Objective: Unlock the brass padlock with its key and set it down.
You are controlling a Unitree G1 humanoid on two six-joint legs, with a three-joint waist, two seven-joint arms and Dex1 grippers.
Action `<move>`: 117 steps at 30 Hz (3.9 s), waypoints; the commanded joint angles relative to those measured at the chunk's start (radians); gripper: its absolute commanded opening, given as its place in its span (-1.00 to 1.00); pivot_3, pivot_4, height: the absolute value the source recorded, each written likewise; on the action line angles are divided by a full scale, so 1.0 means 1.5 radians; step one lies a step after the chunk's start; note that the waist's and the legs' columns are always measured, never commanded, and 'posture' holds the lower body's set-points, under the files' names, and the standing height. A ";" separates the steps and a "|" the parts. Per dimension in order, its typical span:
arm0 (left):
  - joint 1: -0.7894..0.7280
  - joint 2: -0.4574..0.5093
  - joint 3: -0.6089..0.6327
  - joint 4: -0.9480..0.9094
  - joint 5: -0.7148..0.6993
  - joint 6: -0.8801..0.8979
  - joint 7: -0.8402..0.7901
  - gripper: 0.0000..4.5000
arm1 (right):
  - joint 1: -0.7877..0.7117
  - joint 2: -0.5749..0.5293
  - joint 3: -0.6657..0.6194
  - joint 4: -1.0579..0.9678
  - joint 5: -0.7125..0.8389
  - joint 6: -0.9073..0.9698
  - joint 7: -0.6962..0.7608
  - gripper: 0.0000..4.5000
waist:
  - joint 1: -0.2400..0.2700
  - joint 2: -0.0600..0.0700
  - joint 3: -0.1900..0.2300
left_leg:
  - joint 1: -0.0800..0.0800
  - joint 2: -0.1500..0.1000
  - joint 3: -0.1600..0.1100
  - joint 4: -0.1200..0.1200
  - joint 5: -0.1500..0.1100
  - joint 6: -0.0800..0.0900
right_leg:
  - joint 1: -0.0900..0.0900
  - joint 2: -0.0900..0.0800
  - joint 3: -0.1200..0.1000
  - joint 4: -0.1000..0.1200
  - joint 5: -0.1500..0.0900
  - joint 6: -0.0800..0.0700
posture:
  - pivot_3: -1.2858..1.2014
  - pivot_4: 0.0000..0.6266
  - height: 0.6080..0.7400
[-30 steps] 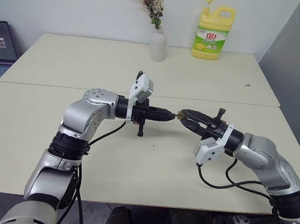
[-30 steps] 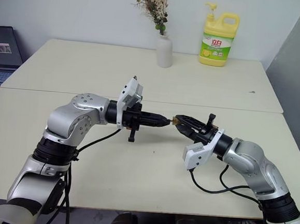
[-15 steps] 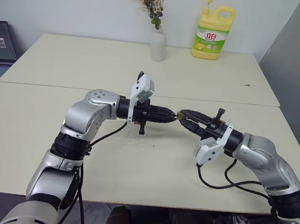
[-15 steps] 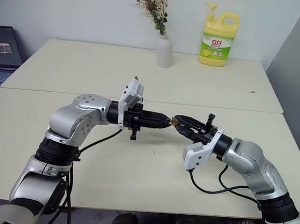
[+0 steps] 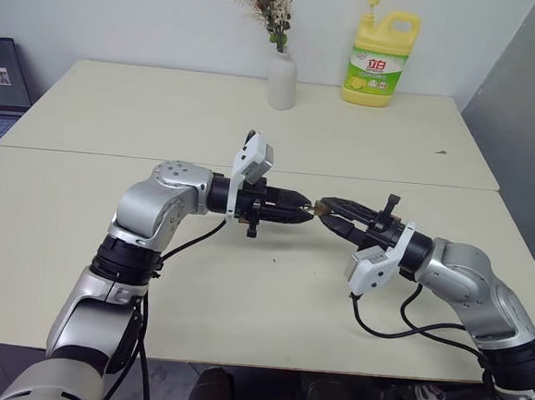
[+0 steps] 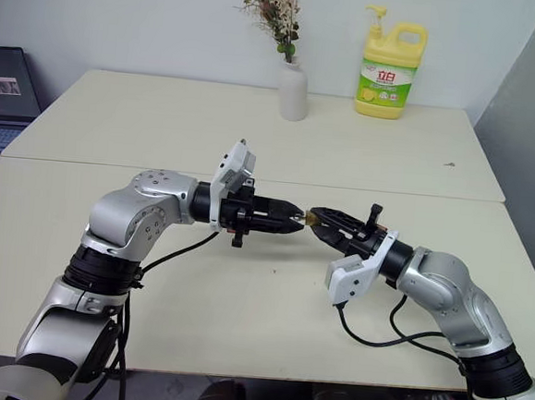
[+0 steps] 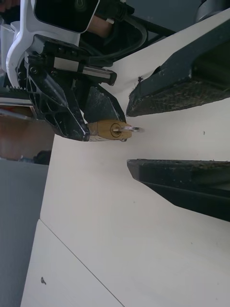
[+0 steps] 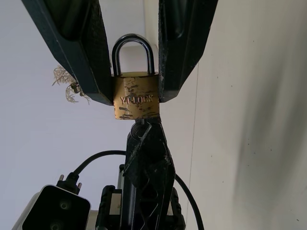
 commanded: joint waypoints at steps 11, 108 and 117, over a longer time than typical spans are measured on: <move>-0.021 -0.019 0.004 -0.004 -0.004 -0.013 0.000 -1.00 | -0.002 0.004 -0.016 -0.026 0.021 0.001 0.007 -0.58 | 0.000 0.000 0.000 | 0.000 0.000 0.000 0.000 0.000 0.000 | 0.000 0.000 0.000 0.000 0.000 0.000 | 0.03 -0.52 1.00; 0.056 -0.012 -0.011 -0.012 0.076 -0.326 -0.073 -1.00 | -0.007 0.044 -0.025 -0.025 0.078 0.032 0.041 -0.58 | 0.005 0.000 0.000 | 0.000 0.000 0.000 0.000 0.000 0.000 | 0.000 0.000 0.000 0.000 0.000 0.000 | 0.03 -0.52 1.00; 0.050 -0.028 -0.007 0.016 0.114 -0.412 -0.052 -1.00 | -0.009 0.048 -0.026 -0.024 0.078 0.031 0.042 -0.58 | 0.006 0.000 0.000 | 0.000 0.000 0.000 0.000 0.000 0.000 | 0.000 0.000 0.000 0.000 0.000 0.000 | 0.03 -0.52 1.00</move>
